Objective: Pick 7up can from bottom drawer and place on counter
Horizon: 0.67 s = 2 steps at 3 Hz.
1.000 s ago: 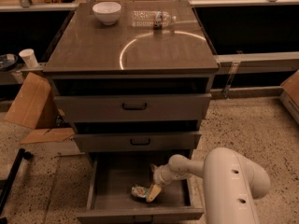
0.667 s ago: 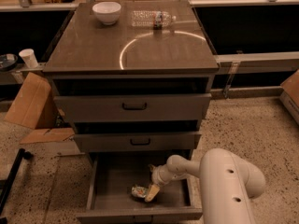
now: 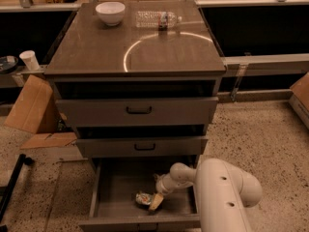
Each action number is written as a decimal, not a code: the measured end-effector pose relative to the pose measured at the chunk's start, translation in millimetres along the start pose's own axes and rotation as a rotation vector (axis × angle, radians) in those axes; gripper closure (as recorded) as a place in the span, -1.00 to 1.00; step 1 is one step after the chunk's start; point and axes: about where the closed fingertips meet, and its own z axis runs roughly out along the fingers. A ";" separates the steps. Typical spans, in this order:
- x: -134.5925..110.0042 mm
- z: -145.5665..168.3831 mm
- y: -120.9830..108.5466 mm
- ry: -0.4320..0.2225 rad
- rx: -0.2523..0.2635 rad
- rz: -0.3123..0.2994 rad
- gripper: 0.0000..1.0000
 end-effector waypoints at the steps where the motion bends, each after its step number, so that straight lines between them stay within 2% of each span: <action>1: 4.7 8.0 -0.7 0.006 -0.008 0.010 -0.62; 2: 0.7 2.5 -0.2 0.006 -0.008 0.010 -0.15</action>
Offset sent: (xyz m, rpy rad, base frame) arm 0.0046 -0.0003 -0.0218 -0.0114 0.0217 -0.0153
